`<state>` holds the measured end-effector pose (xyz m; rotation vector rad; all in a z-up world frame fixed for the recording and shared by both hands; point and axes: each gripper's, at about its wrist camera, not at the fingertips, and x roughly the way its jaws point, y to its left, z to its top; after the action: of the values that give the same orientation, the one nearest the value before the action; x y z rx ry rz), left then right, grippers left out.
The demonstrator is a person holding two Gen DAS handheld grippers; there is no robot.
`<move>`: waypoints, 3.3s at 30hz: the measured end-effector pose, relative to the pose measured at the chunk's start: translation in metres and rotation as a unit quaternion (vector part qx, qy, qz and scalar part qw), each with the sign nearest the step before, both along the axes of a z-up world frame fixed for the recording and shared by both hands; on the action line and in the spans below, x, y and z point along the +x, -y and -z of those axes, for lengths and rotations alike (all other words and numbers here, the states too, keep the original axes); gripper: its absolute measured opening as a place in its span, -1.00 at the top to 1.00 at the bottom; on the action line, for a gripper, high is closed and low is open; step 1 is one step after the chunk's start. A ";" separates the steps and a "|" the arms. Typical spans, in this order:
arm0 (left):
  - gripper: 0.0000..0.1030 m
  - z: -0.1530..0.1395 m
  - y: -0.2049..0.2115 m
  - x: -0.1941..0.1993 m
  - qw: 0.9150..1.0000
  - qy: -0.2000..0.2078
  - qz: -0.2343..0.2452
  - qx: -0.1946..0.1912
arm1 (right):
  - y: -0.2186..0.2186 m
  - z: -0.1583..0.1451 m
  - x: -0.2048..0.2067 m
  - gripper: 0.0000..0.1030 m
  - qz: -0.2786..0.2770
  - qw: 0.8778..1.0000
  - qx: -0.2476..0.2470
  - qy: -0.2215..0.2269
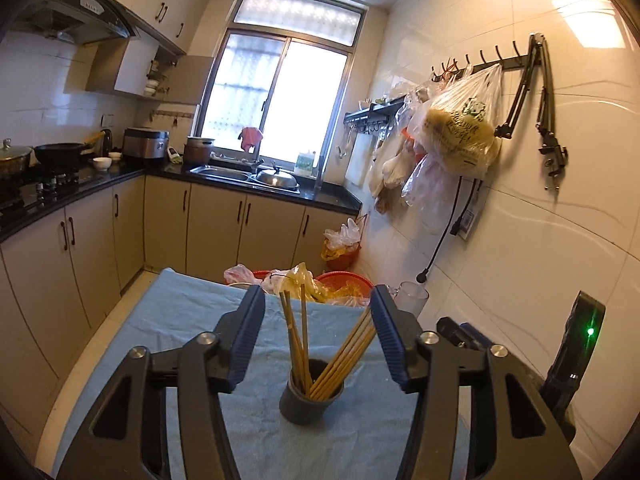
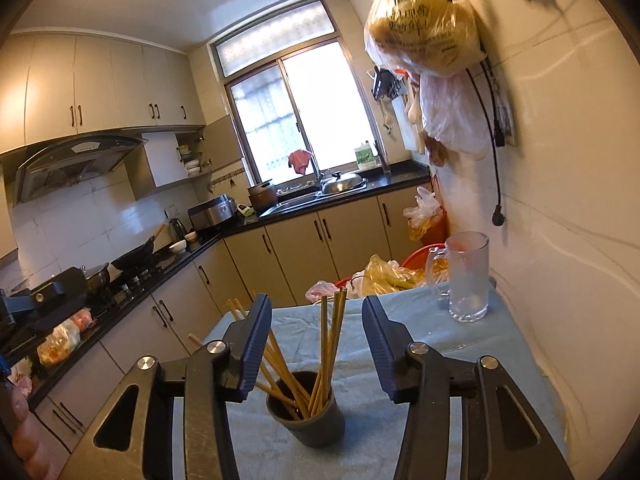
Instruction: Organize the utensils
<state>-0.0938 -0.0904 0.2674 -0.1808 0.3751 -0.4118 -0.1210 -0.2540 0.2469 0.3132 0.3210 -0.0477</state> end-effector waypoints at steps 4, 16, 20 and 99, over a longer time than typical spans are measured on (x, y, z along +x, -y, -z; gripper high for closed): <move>-0.23 -0.002 -0.009 -0.028 1.000 0.005 -0.007 0.009 | -0.003 -0.011 -0.026 -0.14 0.002 1.000 -0.013 0.006; -0.55 0.031 -0.023 -0.089 0.996 0.002 -0.045 0.077 | -0.020 0.003 -0.096 -0.34 0.003 0.998 -0.058 -0.026; -0.56 0.058 -0.025 -0.087 0.993 -0.036 -0.052 0.101 | -0.023 0.026 -0.107 -0.34 0.003 0.997 -0.050 -0.056; -1.00 0.123 -0.031 -0.086 0.971 -0.052 -0.162 0.167 | -0.056 0.102 -0.115 -0.54 0.058 0.986 -0.092 -0.129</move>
<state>-0.1802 -0.0593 0.1439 0.0670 0.5021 -0.0122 -0.2357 -0.1976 0.1453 0.1421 0.5518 -0.2317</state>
